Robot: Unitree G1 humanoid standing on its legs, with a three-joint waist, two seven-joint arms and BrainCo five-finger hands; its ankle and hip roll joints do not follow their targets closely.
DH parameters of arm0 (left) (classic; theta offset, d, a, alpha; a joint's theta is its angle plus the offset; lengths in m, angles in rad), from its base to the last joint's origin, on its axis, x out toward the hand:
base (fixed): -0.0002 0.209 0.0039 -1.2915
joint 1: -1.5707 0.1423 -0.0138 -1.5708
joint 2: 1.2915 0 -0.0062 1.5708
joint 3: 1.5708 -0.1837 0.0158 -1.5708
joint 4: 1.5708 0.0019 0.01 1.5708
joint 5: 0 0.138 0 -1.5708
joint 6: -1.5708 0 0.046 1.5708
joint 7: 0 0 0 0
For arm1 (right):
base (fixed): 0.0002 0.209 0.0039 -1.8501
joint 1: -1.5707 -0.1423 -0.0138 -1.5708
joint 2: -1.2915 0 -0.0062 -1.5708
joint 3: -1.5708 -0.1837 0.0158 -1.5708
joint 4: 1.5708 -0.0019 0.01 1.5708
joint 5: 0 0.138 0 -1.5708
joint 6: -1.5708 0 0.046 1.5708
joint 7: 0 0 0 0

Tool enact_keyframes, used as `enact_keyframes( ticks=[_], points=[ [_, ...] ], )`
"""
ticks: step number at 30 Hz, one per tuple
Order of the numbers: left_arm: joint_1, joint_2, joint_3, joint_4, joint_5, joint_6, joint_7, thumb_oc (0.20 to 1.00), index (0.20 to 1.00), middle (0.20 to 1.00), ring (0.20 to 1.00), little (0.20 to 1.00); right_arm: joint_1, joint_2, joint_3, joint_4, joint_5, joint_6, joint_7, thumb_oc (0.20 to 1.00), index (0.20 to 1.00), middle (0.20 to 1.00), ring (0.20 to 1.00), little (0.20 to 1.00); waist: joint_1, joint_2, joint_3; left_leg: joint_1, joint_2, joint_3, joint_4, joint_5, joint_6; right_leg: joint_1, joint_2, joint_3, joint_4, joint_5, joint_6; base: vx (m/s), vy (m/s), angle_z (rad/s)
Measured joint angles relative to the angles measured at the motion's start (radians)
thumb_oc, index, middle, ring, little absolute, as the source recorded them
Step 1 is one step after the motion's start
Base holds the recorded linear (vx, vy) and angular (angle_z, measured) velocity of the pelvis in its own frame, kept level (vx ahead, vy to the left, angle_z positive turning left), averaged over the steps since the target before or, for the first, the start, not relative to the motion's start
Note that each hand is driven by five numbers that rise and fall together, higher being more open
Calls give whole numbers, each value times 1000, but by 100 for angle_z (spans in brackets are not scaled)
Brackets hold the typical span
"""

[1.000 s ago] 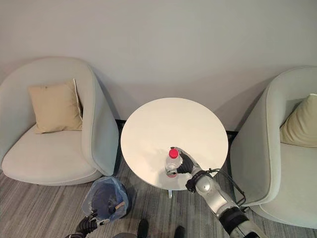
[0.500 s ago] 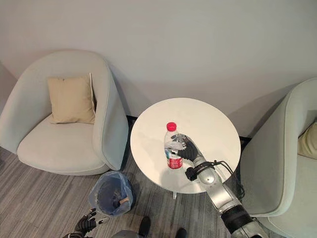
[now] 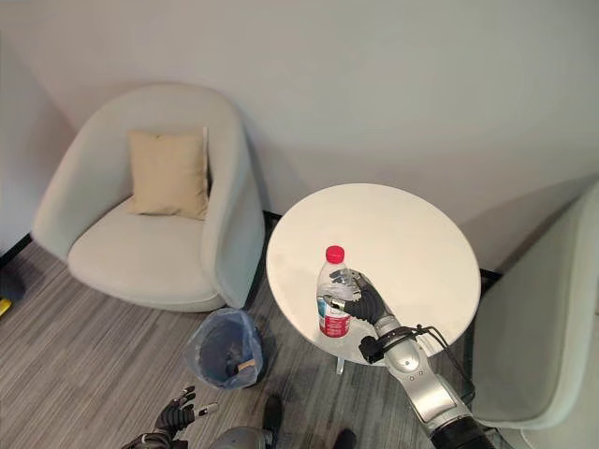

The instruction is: Gather garbage on tea table into small bin, then transfer packed bag to large trash can.

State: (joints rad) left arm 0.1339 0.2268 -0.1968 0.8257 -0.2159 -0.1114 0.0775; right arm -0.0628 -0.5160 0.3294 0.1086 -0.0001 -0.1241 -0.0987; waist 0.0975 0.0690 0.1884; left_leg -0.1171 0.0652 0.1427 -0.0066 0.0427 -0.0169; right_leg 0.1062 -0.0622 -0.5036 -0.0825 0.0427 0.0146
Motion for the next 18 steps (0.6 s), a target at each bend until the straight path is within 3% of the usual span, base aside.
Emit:
enact_keyframes(
  ticks=[2,4,5,9,12,14,17,18],
  points=[
    [-2,0,0,1,0,1,0,1000,1000,1000,1000,1000,12,-4,-28,0,-1,3,-9,200,200,200,200,200,-11,-13,8,2,11,123,11,-3,4,24,-37,-58,0,-19,9,97,174,91],
    [0,-3,-1,-1,1,1,-1,1000,1000,1000,1000,1000,15,-8,-48,0,-3,3,-24,200,200,200,200,200,-18,-2,2,12,14,195,16,8,18,39,-67,-85,33,-41,49,136,195,54],
    [5,2,0,0,1,1,0,1000,1000,1000,1000,1000,15,-2,-50,0,-8,3,-29,200,200,200,200,200,-17,2,0,19,2,194,19,34,47,39,-79,-74,67,-63,70,143,205,28],
    [-10,39,2,0,3,4,-1,1000,1000,1000,1000,1000,8,56,-54,-1,-39,5,-31,200,200,200,200,200,-18,-54,-4,51,-81,174,-4,24,87,29,-159,-31,142,-93,100,132,201,29],
    [-55,62,2,-6,3,10,-1,1000,1000,1000,1000,1000,-15,75,-48,-1,-40,6,-30,200,200,200,200,200,-13,-63,2,59,-103,142,-4,4,116,-43,-209,50,315,-139,107,56,119,27],
    [-81,81,2,-16,3,11,1,1000,1000,1000,1000,1000,-28,75,-38,-2,-41,6,-30,200,200,200,200,200,-21,-63,6,72,-102,112,-6,-2,128,-110,-174,187,380,-221,112,91,79,36],
    [-84,87,1,-28,3,10,1,1000,1000,1000,1000,1000,-40,78,-22,-1,-41,5,-29,200,200,200,200,200,-34,-68,11,111,-108,84,-29,-7,135,-177,-107,284,322,-216,104,122,53,41],
    [-81,81,1,-29,3,9,0,1000,1000,1000,1000,1000,-39,76,-22,0,-41,5,-29,200,200,200,200,200,-60,-64,13,120,-110,36,-50,-6,141,-217,-62,345,318,-181,95,84,13,83]
  ],
)
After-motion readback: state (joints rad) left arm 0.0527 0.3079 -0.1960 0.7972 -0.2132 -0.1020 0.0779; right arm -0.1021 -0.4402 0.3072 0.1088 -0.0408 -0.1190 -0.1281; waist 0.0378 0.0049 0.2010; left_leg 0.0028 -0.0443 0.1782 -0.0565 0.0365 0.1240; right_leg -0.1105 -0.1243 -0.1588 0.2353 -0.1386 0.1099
